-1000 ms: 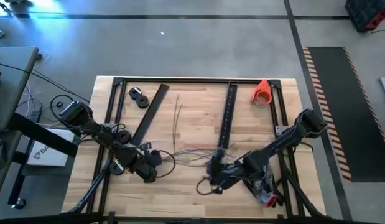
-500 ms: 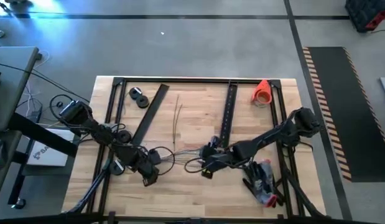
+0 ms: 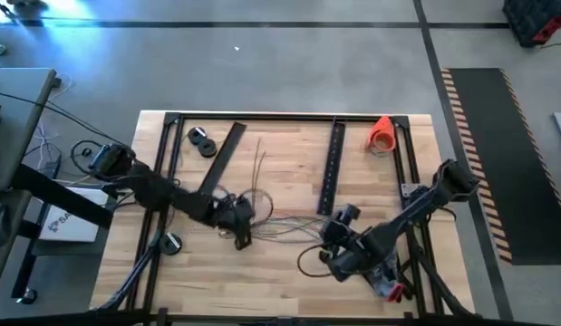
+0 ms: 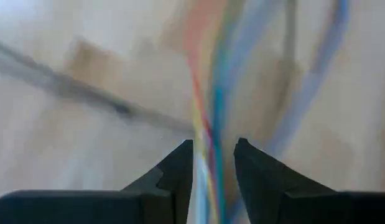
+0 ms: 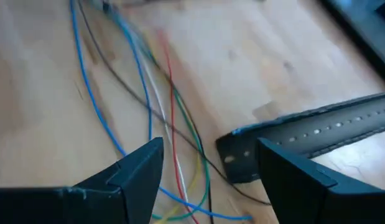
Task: Ziptie cables
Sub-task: Wrap the left black zip tie on the cables
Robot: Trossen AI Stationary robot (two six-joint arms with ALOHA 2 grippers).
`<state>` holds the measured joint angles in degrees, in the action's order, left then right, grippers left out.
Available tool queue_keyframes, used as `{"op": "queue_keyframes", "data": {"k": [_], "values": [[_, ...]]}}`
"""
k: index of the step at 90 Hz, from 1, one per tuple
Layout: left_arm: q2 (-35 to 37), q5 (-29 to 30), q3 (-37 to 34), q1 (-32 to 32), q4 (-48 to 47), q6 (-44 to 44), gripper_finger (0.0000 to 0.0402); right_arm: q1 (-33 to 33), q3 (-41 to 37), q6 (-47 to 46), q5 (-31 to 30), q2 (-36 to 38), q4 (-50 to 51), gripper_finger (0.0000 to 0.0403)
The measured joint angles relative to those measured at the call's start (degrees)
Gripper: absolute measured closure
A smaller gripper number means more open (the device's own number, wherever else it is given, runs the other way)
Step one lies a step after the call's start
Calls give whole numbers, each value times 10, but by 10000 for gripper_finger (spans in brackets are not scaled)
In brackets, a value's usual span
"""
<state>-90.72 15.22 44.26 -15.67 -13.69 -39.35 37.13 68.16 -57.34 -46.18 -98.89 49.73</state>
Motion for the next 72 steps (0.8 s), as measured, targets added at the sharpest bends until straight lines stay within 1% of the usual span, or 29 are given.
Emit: {"op": "queue_keyframes", "data": {"k": [15,25,37,45,60,72], "values": [[-1,-32,-27,72,51,0,280,4,0,-9,-7,-1,-18,165],[-1,-29,-33,99,37,-5,277,4,0,-8,-13,-1,-25,165],[-1,-22,-32,108,34,-18,278,4,0,-9,-33,-1,-33,165],[-3,-20,-32,110,22,-28,279,4,0,-8,-35,-1,-37,165],[-20,-9,-32,114,16,-20,280,4,0,-7,-40,-2,-37,165],[-41,-21,-29,121,19,-25,284,4,0,-7,-42,-2,-37,165]]}}
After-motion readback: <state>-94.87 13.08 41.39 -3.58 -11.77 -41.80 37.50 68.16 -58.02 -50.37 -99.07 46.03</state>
